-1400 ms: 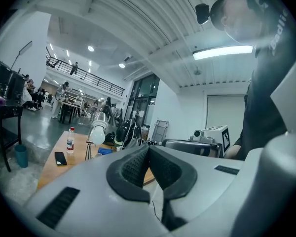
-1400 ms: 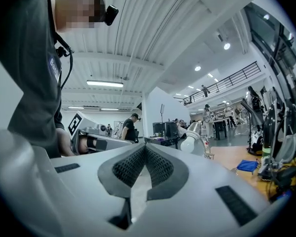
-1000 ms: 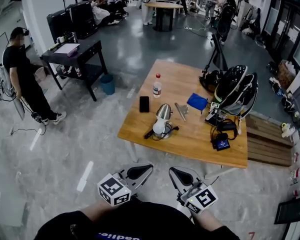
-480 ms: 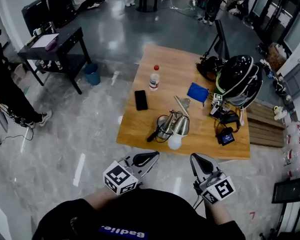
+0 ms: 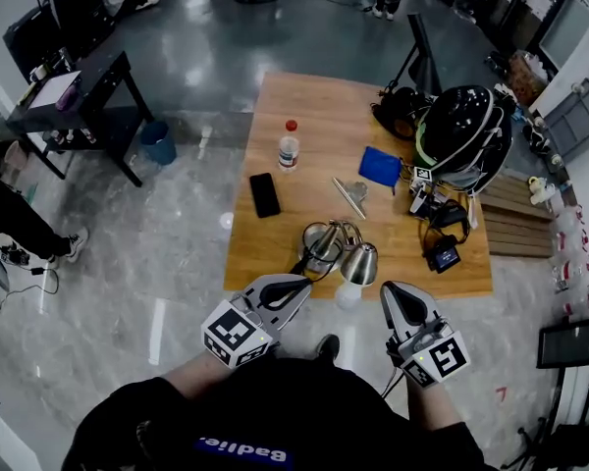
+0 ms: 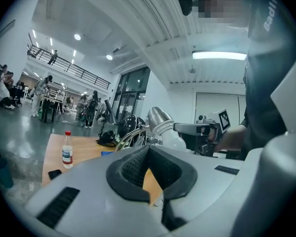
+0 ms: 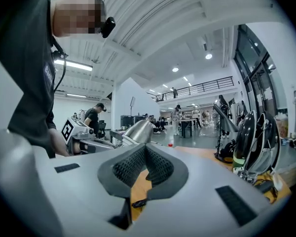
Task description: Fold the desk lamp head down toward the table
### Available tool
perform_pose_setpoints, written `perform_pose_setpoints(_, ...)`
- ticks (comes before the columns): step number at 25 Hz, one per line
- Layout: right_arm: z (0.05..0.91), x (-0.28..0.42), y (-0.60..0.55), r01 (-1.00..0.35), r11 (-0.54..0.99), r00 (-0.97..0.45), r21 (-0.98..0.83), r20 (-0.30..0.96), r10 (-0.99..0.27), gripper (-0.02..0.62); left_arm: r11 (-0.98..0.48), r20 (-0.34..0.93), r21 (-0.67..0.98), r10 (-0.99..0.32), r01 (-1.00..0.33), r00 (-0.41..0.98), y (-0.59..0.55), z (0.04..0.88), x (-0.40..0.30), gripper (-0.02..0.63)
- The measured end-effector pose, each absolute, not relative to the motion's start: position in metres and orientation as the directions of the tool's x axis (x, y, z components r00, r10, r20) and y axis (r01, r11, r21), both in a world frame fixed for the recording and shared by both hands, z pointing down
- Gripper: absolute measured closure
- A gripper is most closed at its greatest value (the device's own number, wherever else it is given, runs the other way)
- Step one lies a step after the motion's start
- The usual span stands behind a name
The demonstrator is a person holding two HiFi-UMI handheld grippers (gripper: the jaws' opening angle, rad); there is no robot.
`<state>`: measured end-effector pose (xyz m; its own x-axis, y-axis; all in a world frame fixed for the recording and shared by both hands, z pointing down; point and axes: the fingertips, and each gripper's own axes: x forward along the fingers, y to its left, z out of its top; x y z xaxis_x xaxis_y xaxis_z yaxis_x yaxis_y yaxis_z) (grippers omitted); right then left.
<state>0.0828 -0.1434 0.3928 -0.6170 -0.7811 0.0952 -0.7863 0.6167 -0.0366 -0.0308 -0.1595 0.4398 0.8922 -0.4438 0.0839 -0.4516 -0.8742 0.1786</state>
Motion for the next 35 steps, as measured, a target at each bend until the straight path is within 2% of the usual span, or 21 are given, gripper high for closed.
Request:
perform_pose_setpoints(10, 0.404, 0.111, -0.188, -0.73, 0.683, -0.676, 0.017, 0.132, -0.725, 0.591, -0.821, 0.208, 0.142, -0.521, -0.553, 0.828, -0.222, 0.498, -0.01, 0.597)
perform_pose_setpoints(17, 0.423, 0.112, -0.204, -0.686, 0.726, -0.71, 0.044, 0.177, -0.681, 0.591, -0.833, 0.255, 0.096, -0.508, -0.544, 0.823, -0.254, 0.548, 0.007, 0.597)
perform_pose_setpoints(27, 0.439, 0.104, -0.227, -0.605, 0.79, -0.757, 0.098, 0.235, -0.609, 0.589, -0.855, 0.286, 0.051, -0.483, -0.516, 0.828, -0.287, 0.579, 0.027, 0.59)
perform_pose_setpoints(29, 0.443, 0.099, -0.233, -0.567, 0.81, -0.767, 0.151, 0.261, -0.586, 0.58, -0.861, 0.289, 0.057, -0.471, -0.506, 0.834, -0.291, 0.583, 0.031, 0.546)
perform_pose_setpoints(31, 0.449, 0.095, -0.239, -0.518, 0.828, -0.773, 0.217, 0.297, -0.561, 0.531, -0.867, 0.296, 0.057, -0.459, -0.495, 0.838, -0.295, 0.586, 0.034, 0.497)
perform_pose_setpoints(35, 0.465, 0.089, -0.25, -0.404, 0.85, -0.746, 0.338, 0.416, -0.52, 0.5, -0.882, 0.315, 0.041, -0.435, -0.47, 0.843, -0.301, 0.592, 0.041, 0.48)
